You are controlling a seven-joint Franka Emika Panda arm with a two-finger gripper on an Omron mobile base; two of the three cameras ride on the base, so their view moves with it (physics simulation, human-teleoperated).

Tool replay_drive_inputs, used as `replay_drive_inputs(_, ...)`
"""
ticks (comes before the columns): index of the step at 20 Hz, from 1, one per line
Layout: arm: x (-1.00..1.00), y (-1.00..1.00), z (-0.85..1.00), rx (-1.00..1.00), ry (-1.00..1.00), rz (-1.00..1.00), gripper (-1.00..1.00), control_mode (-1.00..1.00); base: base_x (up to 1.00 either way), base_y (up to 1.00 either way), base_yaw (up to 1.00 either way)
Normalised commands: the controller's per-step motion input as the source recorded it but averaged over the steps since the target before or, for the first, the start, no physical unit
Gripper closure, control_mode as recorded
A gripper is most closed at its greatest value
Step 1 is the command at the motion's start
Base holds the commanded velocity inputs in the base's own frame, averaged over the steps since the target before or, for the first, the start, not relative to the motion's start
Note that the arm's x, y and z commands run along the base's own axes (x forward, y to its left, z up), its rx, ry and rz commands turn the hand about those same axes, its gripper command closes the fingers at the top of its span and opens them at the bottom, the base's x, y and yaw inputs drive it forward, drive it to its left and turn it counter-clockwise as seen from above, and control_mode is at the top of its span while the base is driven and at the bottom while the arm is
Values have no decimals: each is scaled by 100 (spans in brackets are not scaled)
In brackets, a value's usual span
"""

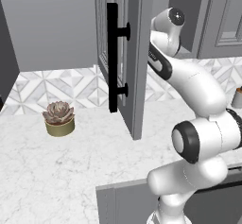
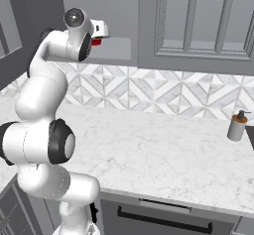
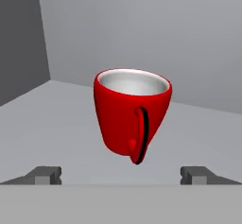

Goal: Gather all objects into one cabinet and sort the glasses and bowls to opposite sides.

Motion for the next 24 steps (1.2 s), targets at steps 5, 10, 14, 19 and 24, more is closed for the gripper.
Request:
replay_drive_inputs(5,25,-2,2,0,0,0,-100,-100,0,0,0)
replay_drive_inputs(10,14,0,1,0,0,0,-100,-100,0,0,0)
replay_drive_inputs(14,11,-6,0,0,0,0,-100,-100,0,0,0)
replay_drive_inputs(19,2,-17,0,0,0,0,-100,-100,0,0,0)
replay_drive_inputs(24,8,-3,0,0,0,0,-100,-100,0,0,0)
